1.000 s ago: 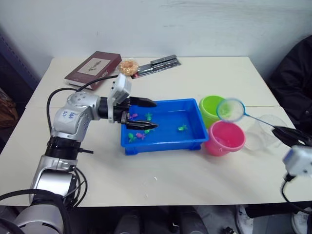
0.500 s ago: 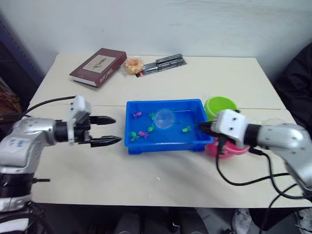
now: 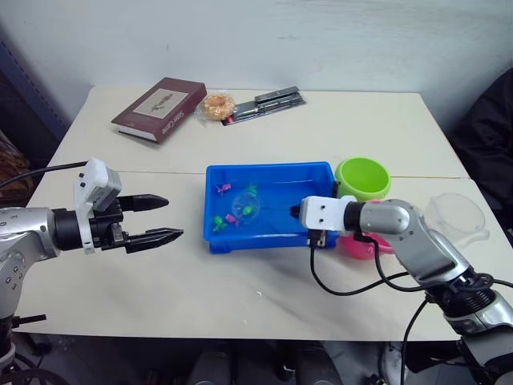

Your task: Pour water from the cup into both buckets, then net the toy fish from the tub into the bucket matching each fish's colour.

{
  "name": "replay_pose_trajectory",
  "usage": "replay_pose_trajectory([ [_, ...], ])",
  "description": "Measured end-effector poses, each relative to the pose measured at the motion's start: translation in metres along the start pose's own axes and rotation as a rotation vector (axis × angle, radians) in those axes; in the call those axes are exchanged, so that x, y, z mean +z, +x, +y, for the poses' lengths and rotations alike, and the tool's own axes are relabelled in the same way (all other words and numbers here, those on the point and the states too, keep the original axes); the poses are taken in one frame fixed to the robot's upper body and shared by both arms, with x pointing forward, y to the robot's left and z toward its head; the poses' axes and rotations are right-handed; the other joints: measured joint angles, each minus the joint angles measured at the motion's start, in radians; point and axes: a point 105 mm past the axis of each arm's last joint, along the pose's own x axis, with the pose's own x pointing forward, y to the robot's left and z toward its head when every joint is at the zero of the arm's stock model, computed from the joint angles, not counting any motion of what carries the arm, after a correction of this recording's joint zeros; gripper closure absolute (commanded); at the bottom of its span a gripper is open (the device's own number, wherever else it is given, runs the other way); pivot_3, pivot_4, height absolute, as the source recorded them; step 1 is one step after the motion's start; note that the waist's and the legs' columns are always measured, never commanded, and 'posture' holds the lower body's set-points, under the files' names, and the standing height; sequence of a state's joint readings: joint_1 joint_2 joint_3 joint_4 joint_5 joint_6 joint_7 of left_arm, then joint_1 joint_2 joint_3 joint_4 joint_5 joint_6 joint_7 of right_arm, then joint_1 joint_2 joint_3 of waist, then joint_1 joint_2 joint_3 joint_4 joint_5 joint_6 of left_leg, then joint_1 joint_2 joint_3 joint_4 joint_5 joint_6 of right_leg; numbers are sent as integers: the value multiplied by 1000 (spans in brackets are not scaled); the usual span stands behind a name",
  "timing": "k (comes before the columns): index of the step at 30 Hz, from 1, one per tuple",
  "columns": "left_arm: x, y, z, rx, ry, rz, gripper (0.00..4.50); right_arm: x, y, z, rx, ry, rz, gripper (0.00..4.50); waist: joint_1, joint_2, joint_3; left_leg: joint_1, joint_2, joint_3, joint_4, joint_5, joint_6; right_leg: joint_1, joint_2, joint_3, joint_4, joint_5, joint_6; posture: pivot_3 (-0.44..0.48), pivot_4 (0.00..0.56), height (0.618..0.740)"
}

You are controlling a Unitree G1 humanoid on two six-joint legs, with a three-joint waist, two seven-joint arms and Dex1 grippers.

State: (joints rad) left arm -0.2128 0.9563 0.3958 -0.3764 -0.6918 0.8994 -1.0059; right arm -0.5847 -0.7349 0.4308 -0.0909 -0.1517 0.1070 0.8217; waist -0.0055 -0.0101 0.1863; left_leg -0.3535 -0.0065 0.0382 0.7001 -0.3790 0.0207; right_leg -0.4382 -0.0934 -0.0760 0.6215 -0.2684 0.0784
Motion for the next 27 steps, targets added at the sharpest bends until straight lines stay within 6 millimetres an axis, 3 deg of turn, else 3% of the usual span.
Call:
replay_pose_trajectory([
  [12, 4, -2, 1, 21, -2, -18, 45, -8, 7, -3, -7, -132, 20, 4500, 0, 0, 0, 0, 0, 0, 0, 0, -1, 0, 0, 0, 0, 0, 0, 0, 150, 740],
  [18, 6, 1, 2, 23, 4, -22, 45, -8, 6, -21, -46, -248, 42, 4500, -4, 0, 0, 0, 0, 0, 0, 1, -1, 0, 0, 0, 1, 0, 0, 0, 150, 740],
  [27, 5, 12, 2, -25, -14, -31, 45, -16, 1, -28, -3, -266, 61, 4500, -7, 0, 0, 0, 0, 0, 0, 1, -1, 0, 0, 0, 1, 0, 0, 0, 150, 740],
])
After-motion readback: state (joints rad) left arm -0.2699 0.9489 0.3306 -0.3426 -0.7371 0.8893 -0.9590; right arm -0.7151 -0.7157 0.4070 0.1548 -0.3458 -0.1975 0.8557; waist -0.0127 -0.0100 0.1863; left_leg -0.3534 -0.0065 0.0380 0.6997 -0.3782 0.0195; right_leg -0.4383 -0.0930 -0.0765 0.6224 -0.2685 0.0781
